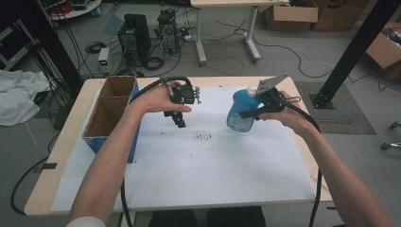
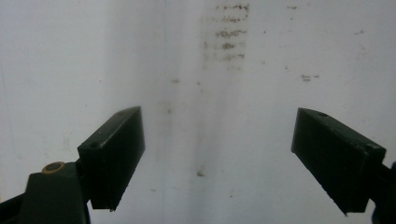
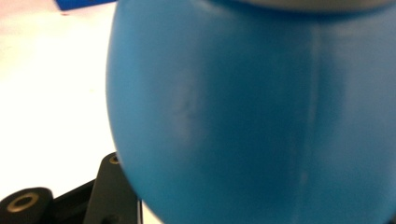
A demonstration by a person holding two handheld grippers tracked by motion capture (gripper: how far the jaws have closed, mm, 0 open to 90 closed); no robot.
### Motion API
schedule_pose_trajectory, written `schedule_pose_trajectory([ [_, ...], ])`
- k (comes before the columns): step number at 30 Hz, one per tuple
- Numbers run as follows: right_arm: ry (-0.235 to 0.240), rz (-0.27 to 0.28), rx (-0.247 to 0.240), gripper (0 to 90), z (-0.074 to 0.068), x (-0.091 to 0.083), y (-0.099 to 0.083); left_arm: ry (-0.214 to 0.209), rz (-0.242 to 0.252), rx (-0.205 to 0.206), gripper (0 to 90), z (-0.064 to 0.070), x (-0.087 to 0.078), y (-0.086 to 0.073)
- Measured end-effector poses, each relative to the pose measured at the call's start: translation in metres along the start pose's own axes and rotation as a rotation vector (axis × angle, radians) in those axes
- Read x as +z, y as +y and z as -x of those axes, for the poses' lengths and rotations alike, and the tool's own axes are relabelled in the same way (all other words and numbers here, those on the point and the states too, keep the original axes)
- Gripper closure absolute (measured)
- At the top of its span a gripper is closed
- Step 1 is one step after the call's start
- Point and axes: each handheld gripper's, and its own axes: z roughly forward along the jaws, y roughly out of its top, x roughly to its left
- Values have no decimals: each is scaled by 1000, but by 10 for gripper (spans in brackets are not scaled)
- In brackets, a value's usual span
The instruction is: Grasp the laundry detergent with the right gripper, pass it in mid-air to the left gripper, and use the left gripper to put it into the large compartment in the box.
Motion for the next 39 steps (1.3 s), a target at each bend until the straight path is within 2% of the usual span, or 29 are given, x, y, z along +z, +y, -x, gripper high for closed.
schedule_pose_trajectory([
  [4, 39, -7, -39, 460, -13, -3, 9, 16, 7, -1, 182, 4, -15, -3],
  [5, 60, -14, -57, 459, -20, -4, 14, 23, 11, 4, 182, 5, -21, -3],
  [6, 66, -19, -59, 460, -22, -4, 15, 30, 28, 1, 182, 7, -30, -3],
  [7, 66, -19, -59, 460, -22, -4, 15, 30, 28, 1, 180, 7, -30, -3],
  [11, 101, -14, -86, 460, -32, -1, 21, 48, 63, 19, 180, 13, -53, 0],
  [16, 118, -28, -105, 460, -37, 7, 24, 42, 82, 47, 181, 21, -74, 6],
  [19, 140, -52, -119, 460, -43, 14, 27, 30, 120, 61, 180, 26, -85, 12],
  [23, 158, -56, -129, 460, -47, 18, 28, 21, 151, 82, 180, 31, -94, 21],
  [32, 203, -57, -162, 459, -59, 31, 37, -14, 164, 108, 179, 42, -97, 40],
  [39, 217, -52, -169, 459, -64, 38, 40, -38, 160, 119, 178, 50, -86, 60],
])
